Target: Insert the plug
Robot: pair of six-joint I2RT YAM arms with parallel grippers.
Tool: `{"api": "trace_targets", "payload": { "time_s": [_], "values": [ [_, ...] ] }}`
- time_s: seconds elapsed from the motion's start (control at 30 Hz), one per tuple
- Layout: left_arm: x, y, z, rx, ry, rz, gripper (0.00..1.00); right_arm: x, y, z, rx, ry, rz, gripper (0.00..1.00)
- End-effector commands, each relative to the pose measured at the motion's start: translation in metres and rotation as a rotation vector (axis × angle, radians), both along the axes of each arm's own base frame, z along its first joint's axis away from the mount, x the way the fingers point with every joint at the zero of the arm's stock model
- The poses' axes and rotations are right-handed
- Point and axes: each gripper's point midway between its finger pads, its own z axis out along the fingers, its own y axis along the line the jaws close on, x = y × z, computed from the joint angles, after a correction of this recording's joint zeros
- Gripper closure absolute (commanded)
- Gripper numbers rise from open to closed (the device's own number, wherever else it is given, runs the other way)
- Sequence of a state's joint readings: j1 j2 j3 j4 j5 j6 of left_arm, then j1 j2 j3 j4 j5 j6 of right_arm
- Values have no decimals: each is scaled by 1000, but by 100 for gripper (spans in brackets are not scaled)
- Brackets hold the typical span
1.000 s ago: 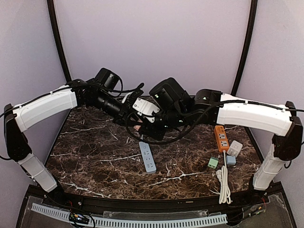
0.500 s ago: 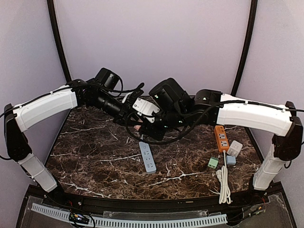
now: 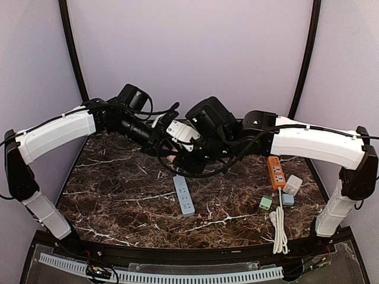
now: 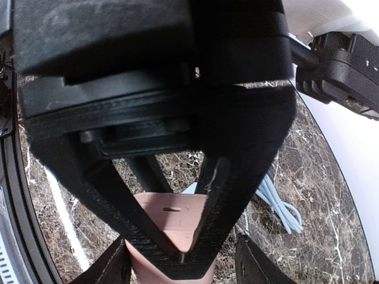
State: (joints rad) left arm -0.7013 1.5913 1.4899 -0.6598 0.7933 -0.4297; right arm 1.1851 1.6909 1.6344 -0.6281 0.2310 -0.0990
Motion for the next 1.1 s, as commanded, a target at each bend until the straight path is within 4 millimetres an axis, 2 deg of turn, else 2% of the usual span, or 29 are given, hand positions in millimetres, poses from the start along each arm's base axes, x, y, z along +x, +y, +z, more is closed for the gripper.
{"api": "trace_targets", "payload": {
  "time_s": [0.0,0.1,0.3,0.53,0.67,0.83,0.97,1.07],
  "values": [
    [-9,5,22,-34,-42,-14,99,4,1,18,44,-22,-41,38],
    [-10,6,21,-32,-41,-11,99,4,-3,18,42,-15,-61,20],
    [-11,12,17,-2,-39,7,99,5,-22,27,66,-17,-130,2],
    [-11,20,9,40,-32,51,99,2,-56,28,86,14,-241,1],
    [-8,29,2,96,-28,113,99,8,-73,28,81,13,-336,1],
    [-3,43,-14,185,-1,205,99,25,-96,29,57,-62,-493,1],
    [5,51,-18,225,6,298,99,39,-110,26,18,-128,-571,1],
    [10,55,-20,252,21,369,99,57,-122,25,35,-65,-650,1]
  ]
}}
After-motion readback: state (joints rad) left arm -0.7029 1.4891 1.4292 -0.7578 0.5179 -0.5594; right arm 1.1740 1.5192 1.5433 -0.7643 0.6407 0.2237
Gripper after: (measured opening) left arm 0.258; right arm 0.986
